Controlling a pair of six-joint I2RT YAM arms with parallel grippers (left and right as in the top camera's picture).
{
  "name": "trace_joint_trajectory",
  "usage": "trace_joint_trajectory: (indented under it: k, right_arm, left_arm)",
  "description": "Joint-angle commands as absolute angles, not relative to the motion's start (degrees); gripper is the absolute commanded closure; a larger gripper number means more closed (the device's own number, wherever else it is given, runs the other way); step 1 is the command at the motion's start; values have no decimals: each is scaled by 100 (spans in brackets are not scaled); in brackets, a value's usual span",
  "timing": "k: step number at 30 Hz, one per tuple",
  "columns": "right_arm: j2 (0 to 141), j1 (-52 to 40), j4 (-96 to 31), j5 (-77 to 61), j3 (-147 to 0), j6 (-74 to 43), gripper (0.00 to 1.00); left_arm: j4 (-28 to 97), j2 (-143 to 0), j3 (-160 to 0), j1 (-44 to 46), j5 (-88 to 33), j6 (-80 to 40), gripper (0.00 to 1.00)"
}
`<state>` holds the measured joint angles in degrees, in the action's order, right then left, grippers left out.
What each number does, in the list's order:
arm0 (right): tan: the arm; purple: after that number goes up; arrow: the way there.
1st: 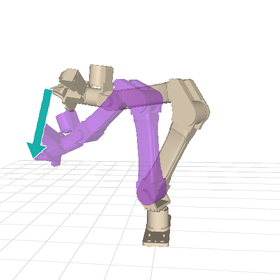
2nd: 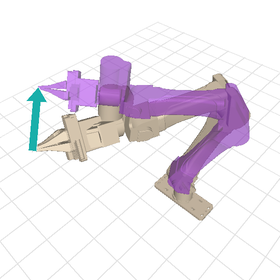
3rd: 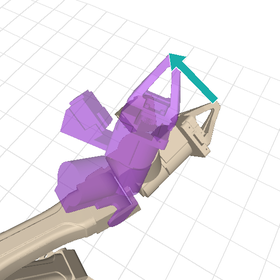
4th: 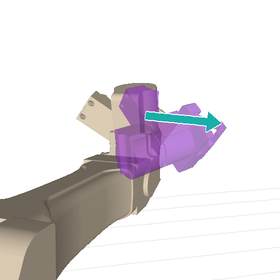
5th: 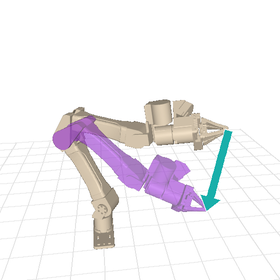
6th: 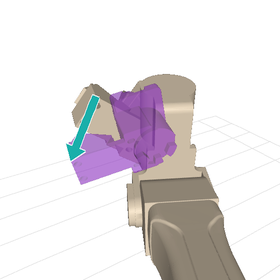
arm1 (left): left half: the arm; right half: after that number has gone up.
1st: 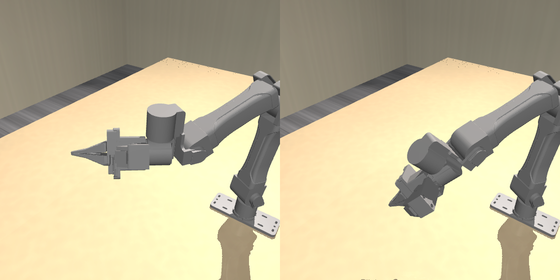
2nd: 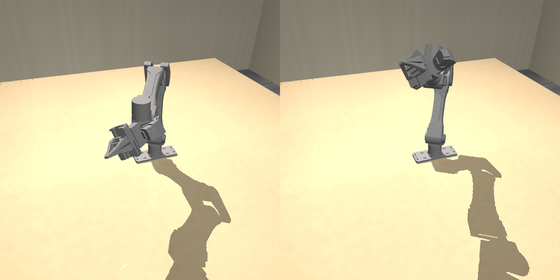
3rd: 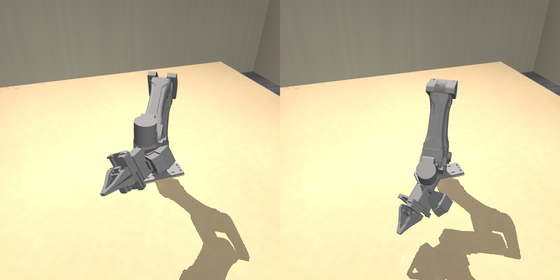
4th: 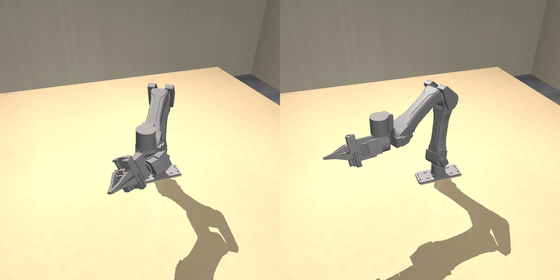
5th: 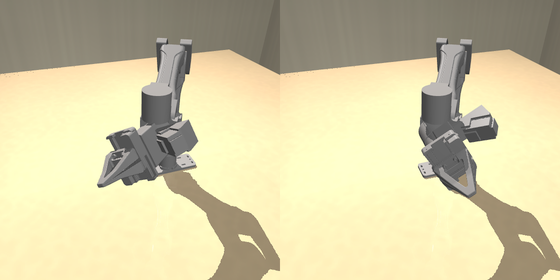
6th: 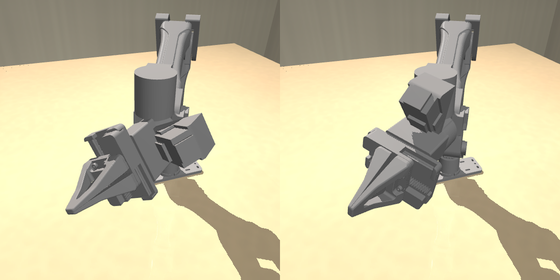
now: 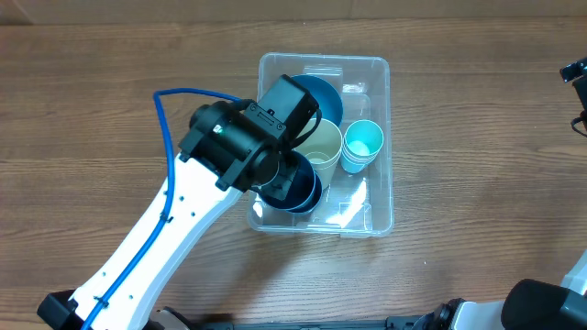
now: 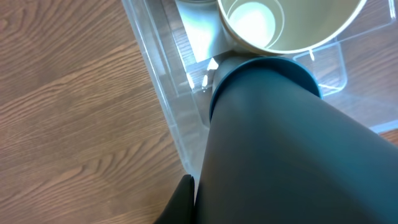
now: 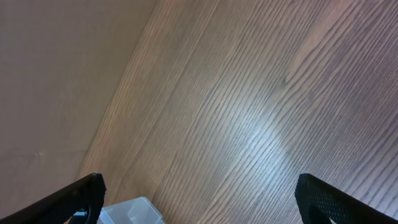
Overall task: Pack container
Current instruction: 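Lower the second dark blue cup into the first and release, then withdraw the left gripper to the left side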
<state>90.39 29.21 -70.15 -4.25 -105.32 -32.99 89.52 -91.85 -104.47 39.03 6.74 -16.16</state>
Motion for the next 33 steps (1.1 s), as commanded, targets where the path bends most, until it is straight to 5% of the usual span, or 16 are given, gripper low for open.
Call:
trace_joint_trajectory:
  k: [1,5,9,14,24,33]
  right_arm:
    - [8967,2932,-7002,-414,-10534,-3326,0]
    - [8967,2932,-7002,-414,-10534,-3326,0]
    - [8967,2932,-7002,-414,-10534,-3326,0]
    - [8967,2932,-7002,-414,-10534,-3326,0]
    - [8967,2932,-7002,-414,-10534,-3326,0]
    - [8967,2932,-7002,-414,-10534,-3326,0]
  left_arm:
    - [8558,-9179,-10082,3942,814,-1675,95]
    - [8193,-9205,-9817,3942,810,-1680,93]
    - [8171,-9223,-9843,3940,840,-1682,71]
    - [8600,-9218,-10556,3854,1413,-2051,61]
    - [9603,-9212,-13170,1461,1988,-2274,2]
    - [9601,-9216,-13174,296,1988,-2381,0]
